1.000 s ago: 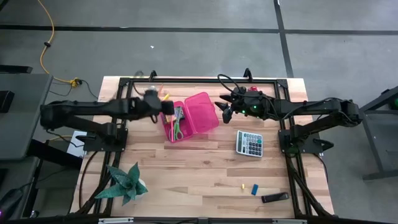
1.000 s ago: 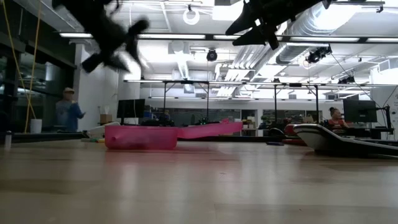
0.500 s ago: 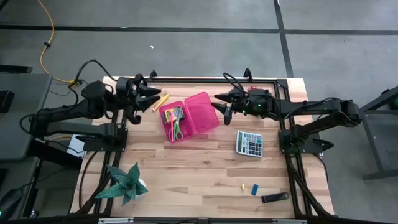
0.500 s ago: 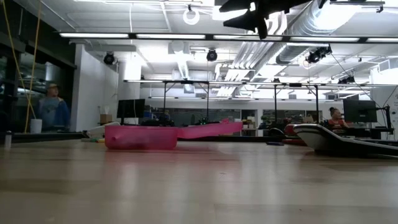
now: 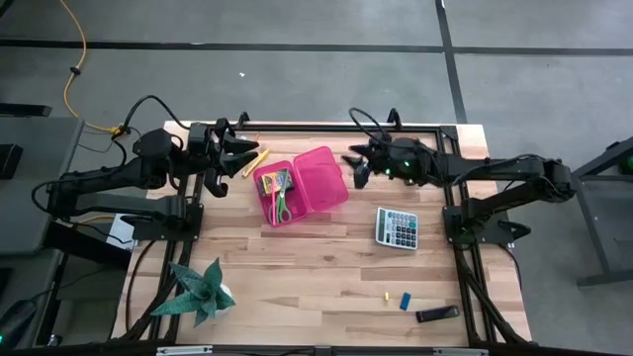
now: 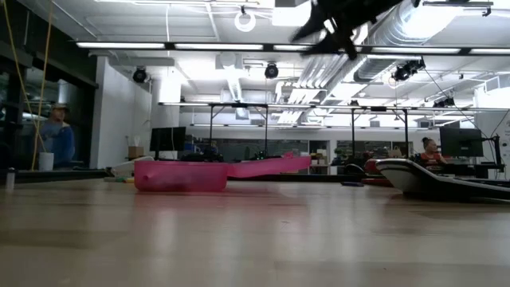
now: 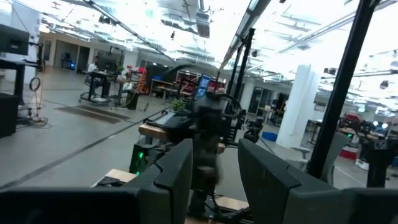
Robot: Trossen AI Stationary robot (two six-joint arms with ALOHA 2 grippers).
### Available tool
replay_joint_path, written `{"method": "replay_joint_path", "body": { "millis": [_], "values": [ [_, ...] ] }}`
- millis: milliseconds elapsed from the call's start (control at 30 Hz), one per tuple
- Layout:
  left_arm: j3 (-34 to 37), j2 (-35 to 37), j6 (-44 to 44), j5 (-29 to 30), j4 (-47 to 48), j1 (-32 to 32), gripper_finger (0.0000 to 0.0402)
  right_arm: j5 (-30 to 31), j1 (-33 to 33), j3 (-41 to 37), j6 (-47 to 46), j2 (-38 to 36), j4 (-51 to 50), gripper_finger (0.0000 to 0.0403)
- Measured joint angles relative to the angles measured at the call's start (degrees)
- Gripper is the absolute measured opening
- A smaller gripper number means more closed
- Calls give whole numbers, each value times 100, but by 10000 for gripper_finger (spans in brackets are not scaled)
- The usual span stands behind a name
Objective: Pack school essentials
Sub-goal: Put the top blue eraser into the pink pencil box
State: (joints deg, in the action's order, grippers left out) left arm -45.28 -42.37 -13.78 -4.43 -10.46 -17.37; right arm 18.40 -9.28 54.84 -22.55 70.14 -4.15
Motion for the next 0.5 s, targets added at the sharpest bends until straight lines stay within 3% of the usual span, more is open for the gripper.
{"method": "replay_joint_path", "body": {
  "millis": [100,233,333,500],
  "values": [
    [0,-2,2,4,8,0,118,30,-466,423,-612,136,-1763,195],
    [0,-2,2,15,15,-2,117,-763,-1271,506,-914,520,-3167,195],
    [2,-17,1,19,19,-2,117,-1262,-1804,258,-562,973,-3544,195],
    [2,-17,46,254,19,-2,117,-1328,-2543,137,60,1654,-3476,195]
  ]
}}
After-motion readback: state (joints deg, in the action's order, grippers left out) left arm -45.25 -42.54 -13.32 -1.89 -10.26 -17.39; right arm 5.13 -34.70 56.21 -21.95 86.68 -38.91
